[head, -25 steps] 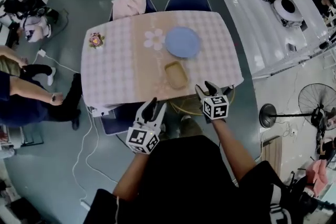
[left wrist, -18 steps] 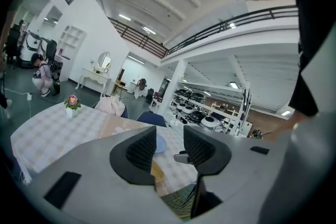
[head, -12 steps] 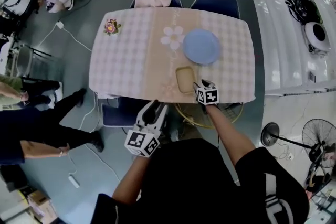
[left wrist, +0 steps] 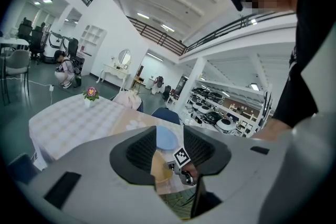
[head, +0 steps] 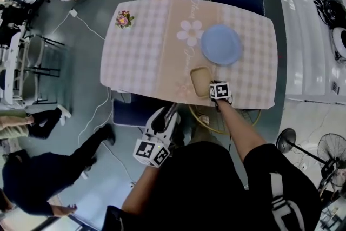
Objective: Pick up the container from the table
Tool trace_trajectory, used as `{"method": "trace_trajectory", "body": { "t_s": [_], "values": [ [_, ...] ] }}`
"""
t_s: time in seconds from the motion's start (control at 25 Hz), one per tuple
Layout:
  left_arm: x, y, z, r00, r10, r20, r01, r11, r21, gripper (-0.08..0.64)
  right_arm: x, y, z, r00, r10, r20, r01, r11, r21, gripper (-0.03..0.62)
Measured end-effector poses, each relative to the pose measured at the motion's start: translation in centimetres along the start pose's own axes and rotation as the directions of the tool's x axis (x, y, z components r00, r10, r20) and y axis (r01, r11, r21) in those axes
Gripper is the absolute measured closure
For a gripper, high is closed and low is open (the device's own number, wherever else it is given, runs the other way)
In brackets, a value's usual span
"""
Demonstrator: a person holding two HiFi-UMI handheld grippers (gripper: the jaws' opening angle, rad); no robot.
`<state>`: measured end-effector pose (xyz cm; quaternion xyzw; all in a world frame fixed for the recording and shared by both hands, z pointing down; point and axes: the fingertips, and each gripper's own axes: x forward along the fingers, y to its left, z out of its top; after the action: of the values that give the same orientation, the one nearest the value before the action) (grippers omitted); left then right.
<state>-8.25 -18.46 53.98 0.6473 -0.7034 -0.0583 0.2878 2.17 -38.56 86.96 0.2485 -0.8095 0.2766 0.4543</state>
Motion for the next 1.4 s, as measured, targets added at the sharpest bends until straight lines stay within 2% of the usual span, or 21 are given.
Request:
{"method": "trace_trajectory", "body": {
  "t_s": [0.2,0.36,0.52,0.6,0.8,1.12,1.28,1.4],
  "values": [
    [0.4,0.2,1.4,1.0,-0.016,0.006,0.015,1.0,0.018,0.416,-1.2,0.4,1.1,0.999,-0.02,0.034,0.021,0.999,-0.026,0.578],
    [0.6,0.5,3.4,0.998,-0.057,0.02,0.056,0.997,0.053,0.417,-4.3,1.4,3.5,0.991,-0.026,0.132,0.028,1.0,-0.014,0.578],
    [0.7,0.9,5.5,0.993,-0.112,0.049,0.106,0.989,0.1,0.416,-8.5,2.9,6.4,0.967,-0.034,0.251,0.035,0.999,0.0,0.578],
    [0.5,1.0,6.5,0.988,-0.141,0.063,0.133,0.984,0.115,0.417,-11.4,4.2,8.2,0.945,-0.034,0.327,0.031,0.999,0.013,0.578],
    [-0.6,1.1,9.3,0.971,-0.215,0.109,0.195,0.966,0.167,0.416,-20.1,8.5,12.6,0.864,-0.029,0.503,0.018,1.0,0.025,0.578],
    [-3.1,2.2,13.3,0.934,-0.304,0.185,0.267,0.942,0.202,0.416,-29.9,15.7,15.2,0.727,-0.056,0.685,0.079,0.997,-0.002,0.578],
    [-3.7,3.0,13.8,0.917,-0.347,0.196,0.304,0.927,0.218,0.417,-32.3,18.0,14.9,0.68,-0.073,0.73,0.103,0.995,0.004,0.58],
    [-3.7,3.4,13.8,0.909,-0.37,0.19,0.329,0.919,0.218,0.417,-33.2,18.4,14.2,0.662,-0.115,0.741,0.137,0.99,0.032,0.58]
  ]
}}
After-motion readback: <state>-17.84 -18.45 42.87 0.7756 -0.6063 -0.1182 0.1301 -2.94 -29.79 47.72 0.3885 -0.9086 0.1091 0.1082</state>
